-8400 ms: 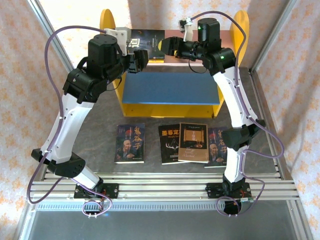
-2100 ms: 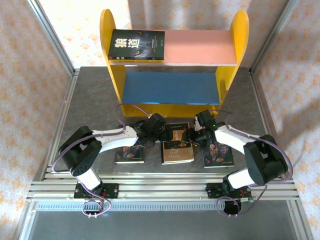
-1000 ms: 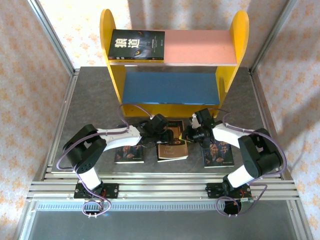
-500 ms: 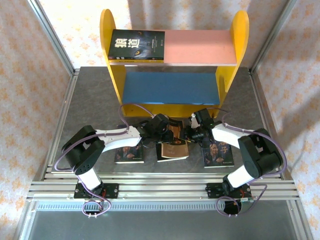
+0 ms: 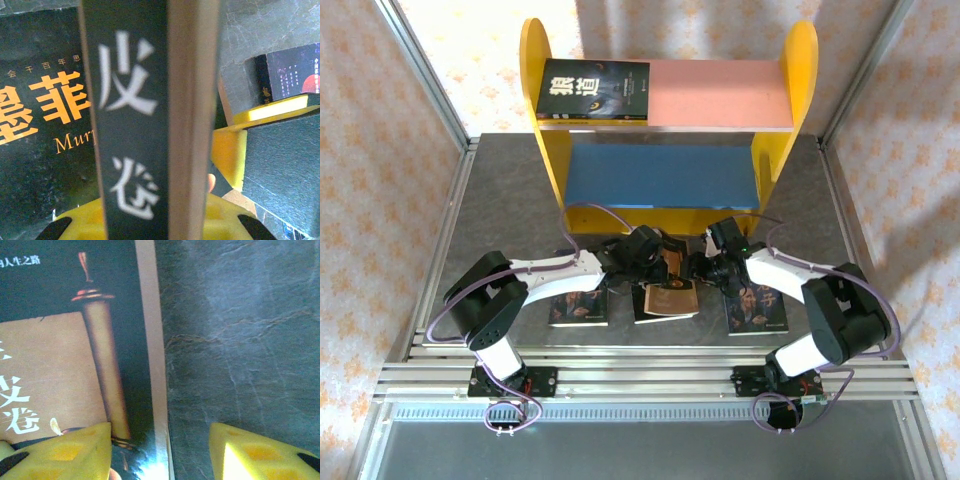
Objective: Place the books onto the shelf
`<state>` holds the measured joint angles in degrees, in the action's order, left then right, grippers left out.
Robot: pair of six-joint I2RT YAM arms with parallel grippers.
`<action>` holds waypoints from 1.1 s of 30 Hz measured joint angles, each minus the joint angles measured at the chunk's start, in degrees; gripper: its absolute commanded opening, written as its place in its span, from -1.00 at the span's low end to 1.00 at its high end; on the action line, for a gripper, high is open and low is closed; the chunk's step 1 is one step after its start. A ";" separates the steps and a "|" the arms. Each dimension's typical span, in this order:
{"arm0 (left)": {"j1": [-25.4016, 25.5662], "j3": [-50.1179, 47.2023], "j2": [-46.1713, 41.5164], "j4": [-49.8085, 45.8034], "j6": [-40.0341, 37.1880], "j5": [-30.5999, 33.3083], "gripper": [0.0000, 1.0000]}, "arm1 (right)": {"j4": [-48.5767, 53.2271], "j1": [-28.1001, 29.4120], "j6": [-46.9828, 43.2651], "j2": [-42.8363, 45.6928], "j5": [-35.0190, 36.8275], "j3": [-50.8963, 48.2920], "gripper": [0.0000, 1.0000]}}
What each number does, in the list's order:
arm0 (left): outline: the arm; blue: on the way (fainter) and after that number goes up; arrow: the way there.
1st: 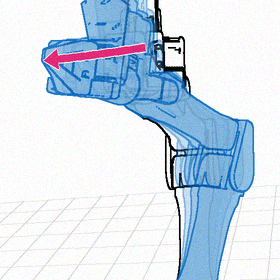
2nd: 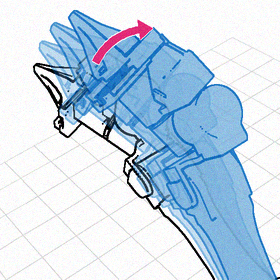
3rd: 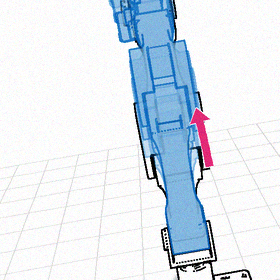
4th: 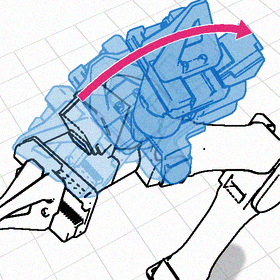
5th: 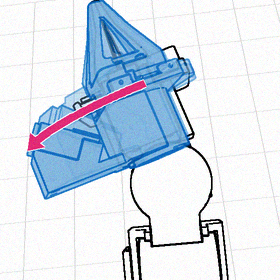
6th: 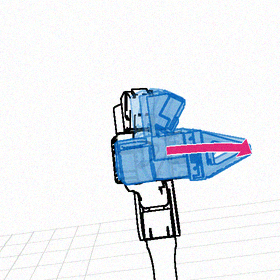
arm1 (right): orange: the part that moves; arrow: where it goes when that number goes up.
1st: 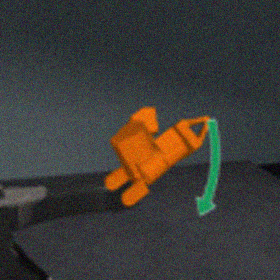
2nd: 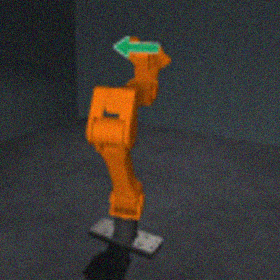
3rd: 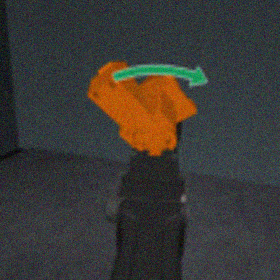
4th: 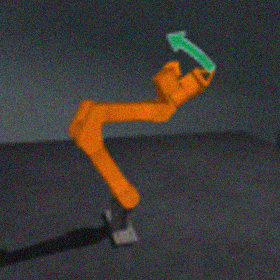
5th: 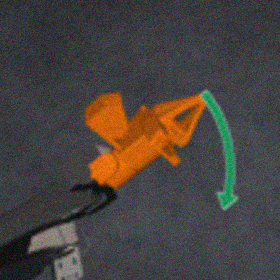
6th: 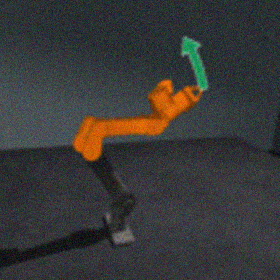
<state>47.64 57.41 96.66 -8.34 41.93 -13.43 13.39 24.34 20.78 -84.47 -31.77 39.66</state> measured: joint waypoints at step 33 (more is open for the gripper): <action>0.42 -1.64 -20.70 -2.60 -7.48 -0.59 -1.00 | 5.75 -5.44 1.46 21.51 11.23 -4.70 0.23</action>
<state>48.05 55.77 75.96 -10.94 34.46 -14.02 19.14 18.90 22.24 -62.96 -20.53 34.96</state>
